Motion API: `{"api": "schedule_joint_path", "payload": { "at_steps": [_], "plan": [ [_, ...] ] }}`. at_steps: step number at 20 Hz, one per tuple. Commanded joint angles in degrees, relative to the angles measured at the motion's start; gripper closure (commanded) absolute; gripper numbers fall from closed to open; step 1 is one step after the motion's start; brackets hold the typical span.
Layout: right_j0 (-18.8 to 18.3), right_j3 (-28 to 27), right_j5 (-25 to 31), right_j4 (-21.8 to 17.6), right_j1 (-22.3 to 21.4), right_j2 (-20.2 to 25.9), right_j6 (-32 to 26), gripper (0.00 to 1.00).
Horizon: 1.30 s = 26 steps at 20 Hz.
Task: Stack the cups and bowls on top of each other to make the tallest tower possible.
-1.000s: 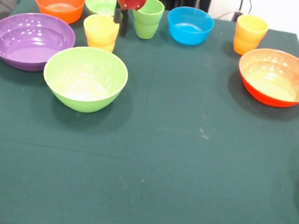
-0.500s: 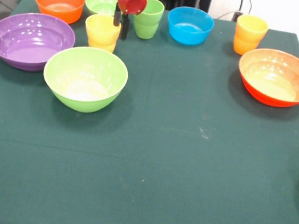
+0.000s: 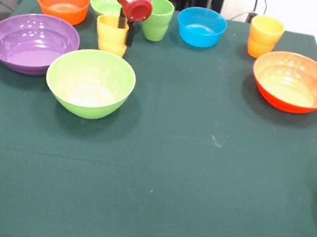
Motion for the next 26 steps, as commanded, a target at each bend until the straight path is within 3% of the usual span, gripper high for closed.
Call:
{"api": "schedule_joint_path", "payload": {
  "at_steps": [1,15,16,26],
  "plan": [
    [0.12,-3.9,-2.93,-4.21,2.78,2.42,-4.62,0.0],
    [2.48,-7.04,-0.43,-3.05,4.22,1.75,-3.23,0.0],
    [2.79,-7.33,0.08,-2.77,4.19,1.69,-3.28,1.0],
    [7.91,-12.11,5.4,0.08,4.23,2.11,-2.72,1.0]
  ]
}}
